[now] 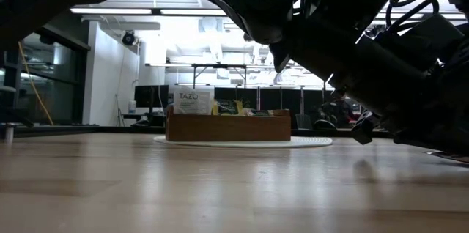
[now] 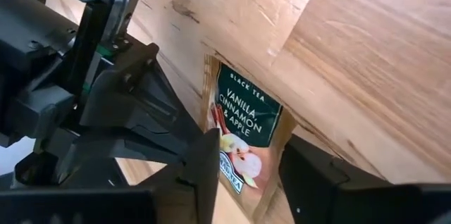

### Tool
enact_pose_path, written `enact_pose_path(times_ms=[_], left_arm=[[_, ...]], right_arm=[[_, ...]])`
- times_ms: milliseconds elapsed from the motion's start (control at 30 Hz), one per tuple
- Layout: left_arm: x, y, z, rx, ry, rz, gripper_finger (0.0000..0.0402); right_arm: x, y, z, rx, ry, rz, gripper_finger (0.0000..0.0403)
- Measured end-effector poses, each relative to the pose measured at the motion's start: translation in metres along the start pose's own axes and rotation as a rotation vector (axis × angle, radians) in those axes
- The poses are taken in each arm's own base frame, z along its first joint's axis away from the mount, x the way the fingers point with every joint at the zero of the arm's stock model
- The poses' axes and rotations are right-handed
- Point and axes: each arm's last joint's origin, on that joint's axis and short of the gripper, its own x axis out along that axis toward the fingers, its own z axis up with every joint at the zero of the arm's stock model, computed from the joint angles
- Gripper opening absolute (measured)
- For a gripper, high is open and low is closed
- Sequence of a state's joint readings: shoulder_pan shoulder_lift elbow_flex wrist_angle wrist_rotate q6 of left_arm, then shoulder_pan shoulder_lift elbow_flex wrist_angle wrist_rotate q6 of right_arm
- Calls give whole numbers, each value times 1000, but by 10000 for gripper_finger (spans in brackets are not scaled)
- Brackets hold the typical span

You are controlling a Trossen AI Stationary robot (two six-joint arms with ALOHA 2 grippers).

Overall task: Pick & Place Tea
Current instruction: Put the brown tea bag into the right section of the wooden organizer

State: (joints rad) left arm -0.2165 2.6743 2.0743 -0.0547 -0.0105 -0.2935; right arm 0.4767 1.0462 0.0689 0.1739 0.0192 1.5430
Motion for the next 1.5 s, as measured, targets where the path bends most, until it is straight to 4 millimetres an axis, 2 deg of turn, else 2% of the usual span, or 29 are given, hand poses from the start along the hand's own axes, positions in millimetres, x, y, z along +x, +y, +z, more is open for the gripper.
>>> enact_pose_path(times_ms=[333,400,600,700,933,1000,1100,1233,1333,1433,1500], left_arm=[[0,0,0,-1,1,1,0],[0,0,0,-1,1,0,0],[0,0,0,-1,0,0,2],[0,1,0,-2,1,-28,17],[0,0,2,-29,17,-137,118],[-9,-1,13,-38,22,-183,149],[-16,5,18,-65,61,-186,180],[-36,13,31,-51,135,-114,190],[-41,20,31,-11,168,-54,190],[-59,21,40,26,218,-16,191],[-60,21,41,44,213,-12,191]], right_arm=[[0,-1,2,31,-76,-7,18],[0,-1,2,23,-73,-7,6],[0,-1,2,13,-73,-12,2],[0,-1,2,10,-73,-12,1],[0,-2,2,6,-71,-14,1],[0,-2,2,2,-70,-14,1],[0,-2,2,-3,-69,-15,0],[0,-1,2,-16,-83,-11,0],[-1,-1,3,-30,-105,-10,0],[-1,-1,3,-40,-117,-5,0],[-1,-1,3,-52,-118,-4,0]])
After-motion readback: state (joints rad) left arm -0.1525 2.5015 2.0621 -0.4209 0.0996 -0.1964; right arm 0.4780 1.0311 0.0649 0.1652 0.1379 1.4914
